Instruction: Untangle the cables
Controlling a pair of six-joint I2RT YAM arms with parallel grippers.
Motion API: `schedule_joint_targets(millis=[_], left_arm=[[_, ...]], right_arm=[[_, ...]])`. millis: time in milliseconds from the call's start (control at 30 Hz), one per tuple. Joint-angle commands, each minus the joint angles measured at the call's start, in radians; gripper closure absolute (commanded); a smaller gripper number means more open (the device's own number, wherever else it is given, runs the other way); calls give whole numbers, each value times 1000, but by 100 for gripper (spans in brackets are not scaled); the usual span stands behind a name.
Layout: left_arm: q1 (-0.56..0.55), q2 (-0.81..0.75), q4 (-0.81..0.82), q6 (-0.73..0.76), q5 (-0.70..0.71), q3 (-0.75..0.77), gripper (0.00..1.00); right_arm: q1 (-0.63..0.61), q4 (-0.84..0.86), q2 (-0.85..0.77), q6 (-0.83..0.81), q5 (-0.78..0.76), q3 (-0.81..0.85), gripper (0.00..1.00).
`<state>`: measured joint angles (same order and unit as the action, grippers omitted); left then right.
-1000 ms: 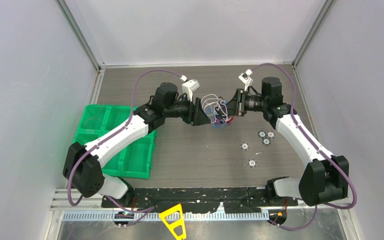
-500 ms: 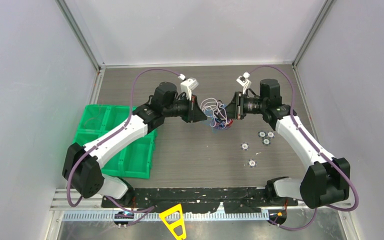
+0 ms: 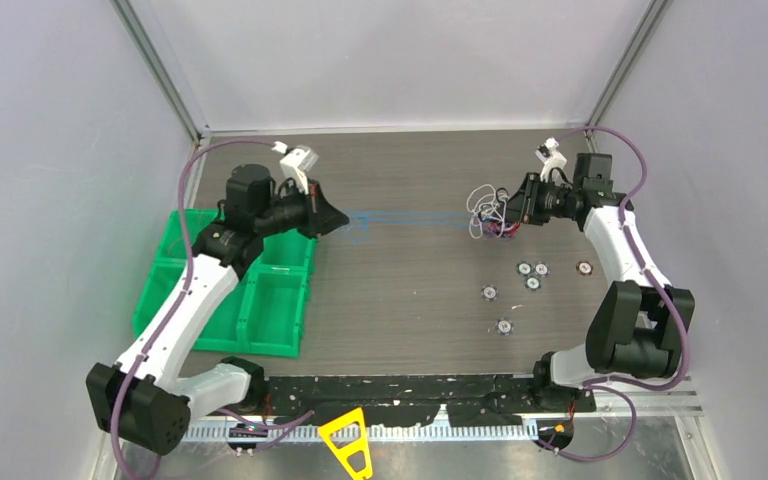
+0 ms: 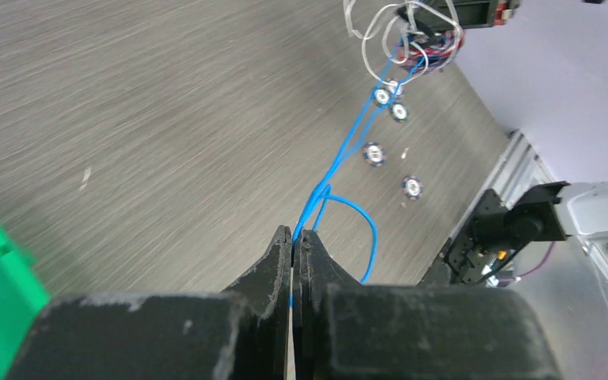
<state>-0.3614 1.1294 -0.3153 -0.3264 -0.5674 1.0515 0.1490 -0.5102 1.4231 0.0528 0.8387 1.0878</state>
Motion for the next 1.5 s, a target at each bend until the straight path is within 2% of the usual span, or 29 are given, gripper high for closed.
schedule_joint_targets(millis=[0,200,300,367,633,900,1033,1167,1300,1467], left_arm=[[138,-68,-90,73,-19,4,100],[382,-111,-150,123,-80,70,100],[503,-106,-189,152,-120,118,100],[548,-99,-212,173,-144,150,100],[669,-78,-211,187,-129,276,100],[774,-72,-275,318,-62,393,100],[824,-70,-348,414,-75,400,100],[869,-86,-352,473,-86,370,100],[880,-67,-381,522,-17,365,100],[900,-37,-310,505,31,370,100]], right_arm=[[70,-28,29,-120,-116,73,95],[133,-43,107,-202,-221,99,95],[154,-69,159,-231,-254,114,91],[159,-78,183,-245,-266,121,90],[165,-90,236,-282,-323,130,84],[166,-127,223,-297,-271,133,91],[166,-153,211,-302,-241,145,91],[166,-176,200,-298,-214,157,91],[164,-177,189,-288,-181,155,91],[163,-187,187,-291,-149,155,91]])
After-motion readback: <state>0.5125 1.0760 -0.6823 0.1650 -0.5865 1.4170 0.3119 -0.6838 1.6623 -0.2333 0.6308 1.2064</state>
